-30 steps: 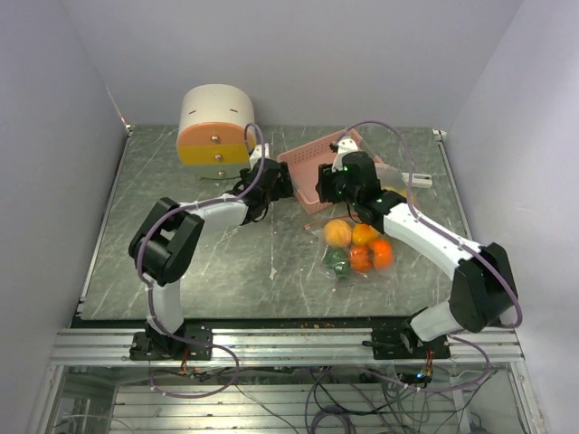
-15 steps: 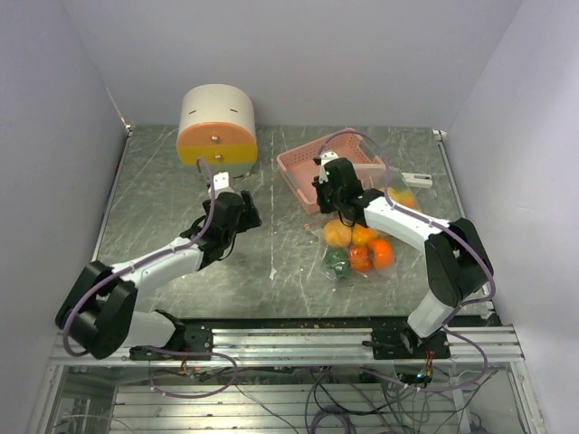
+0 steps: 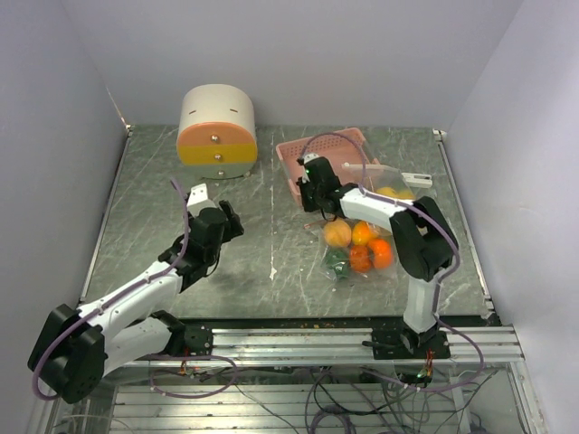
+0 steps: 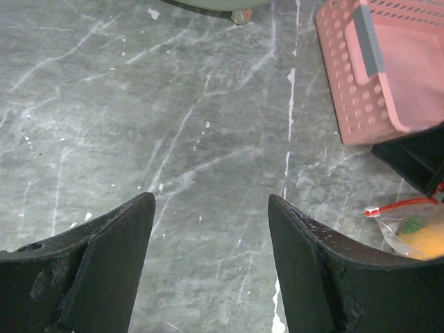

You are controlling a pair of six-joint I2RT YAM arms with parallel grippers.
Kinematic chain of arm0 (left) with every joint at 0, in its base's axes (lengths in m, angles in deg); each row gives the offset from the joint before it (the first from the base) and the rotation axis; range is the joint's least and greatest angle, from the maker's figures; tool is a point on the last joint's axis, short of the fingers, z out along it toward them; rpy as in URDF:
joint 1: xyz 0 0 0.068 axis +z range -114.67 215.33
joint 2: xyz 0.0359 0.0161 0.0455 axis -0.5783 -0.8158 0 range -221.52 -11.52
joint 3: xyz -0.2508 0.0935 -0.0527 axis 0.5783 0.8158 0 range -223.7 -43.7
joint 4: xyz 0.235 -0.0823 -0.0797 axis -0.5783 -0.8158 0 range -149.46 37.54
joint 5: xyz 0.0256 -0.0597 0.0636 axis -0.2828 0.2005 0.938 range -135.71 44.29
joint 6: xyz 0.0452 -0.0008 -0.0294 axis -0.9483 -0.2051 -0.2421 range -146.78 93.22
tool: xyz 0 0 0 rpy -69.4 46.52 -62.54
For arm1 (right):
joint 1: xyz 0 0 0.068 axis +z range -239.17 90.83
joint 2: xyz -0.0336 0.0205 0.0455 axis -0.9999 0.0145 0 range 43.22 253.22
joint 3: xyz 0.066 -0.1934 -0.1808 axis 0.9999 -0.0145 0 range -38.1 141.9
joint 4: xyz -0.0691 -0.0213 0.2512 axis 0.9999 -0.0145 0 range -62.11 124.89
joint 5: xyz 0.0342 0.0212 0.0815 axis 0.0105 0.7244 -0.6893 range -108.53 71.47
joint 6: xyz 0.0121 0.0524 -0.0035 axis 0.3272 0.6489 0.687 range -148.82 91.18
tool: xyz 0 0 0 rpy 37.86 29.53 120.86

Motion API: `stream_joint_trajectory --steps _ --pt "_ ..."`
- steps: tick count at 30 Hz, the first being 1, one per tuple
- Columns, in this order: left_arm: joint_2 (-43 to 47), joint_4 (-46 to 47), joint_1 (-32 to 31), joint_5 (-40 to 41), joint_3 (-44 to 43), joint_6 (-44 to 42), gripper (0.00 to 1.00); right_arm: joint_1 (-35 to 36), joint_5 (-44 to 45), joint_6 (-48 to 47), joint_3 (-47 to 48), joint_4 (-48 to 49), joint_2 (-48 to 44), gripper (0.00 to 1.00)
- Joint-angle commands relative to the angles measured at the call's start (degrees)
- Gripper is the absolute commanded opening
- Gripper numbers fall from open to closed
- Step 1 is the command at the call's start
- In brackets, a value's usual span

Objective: Open the zip-top bag and remove the fake food
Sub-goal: Move the bin to the center of the board.

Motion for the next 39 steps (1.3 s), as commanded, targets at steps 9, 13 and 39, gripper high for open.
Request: stream_joint_trajectory --steps 9,13,39 --pt "6.4 -6.0 0.3 4.0 -0.1 -0.6 0.77 0.1 3.4 -4.8 26.8 -1.7 17.1 0.15" --pt "7.4 -5.7 0.3 2.9 0.1 -1.0 0.77 0.9 2.1 -6.0 22.7 0.5 12.2 0.19" --pt "-11.4 10.4 -13.9 1.0 -3.0 1.6 0.99 -8.9 4.7 6.1 -19.9 5.2 -27.9 0.63"
